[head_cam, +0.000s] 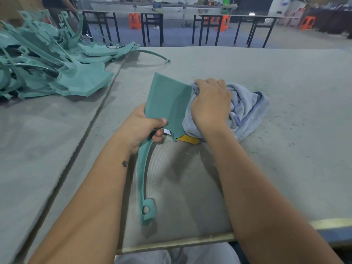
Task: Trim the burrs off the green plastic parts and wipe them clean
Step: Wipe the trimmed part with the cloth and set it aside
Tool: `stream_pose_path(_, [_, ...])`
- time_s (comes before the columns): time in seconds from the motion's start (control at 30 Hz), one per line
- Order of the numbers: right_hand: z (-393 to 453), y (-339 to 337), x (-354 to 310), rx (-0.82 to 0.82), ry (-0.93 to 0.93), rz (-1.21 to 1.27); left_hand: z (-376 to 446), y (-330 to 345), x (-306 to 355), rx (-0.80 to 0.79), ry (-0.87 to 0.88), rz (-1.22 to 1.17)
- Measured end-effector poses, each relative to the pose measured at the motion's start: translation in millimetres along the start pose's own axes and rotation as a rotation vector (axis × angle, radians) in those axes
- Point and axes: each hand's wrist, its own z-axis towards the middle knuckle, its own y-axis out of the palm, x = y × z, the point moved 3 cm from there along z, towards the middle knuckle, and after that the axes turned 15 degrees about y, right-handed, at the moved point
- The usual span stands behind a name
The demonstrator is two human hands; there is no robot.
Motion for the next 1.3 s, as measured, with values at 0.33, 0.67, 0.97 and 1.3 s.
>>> stream_pose_path(0.33, [-23,1,-40,0.022,-0.272,0.15,1,-6,-6,0.057,-0.026,-0.064])
stream_pose_path(0.67, [4,7,13,-0.214,0.157,-0.048,1,-7,-6,0.033,-0.023,-0.046])
stream_pose_path(0.97, [13,-26,38,0.06,0.465,0.535,7,-8,-9,0.145,-0.096,-0.156])
stream_pose_path(1.3, [-35,0,-52,-0.13,-0.256,0.47,8,-1,-7,0.073,-0.047,-0.229])
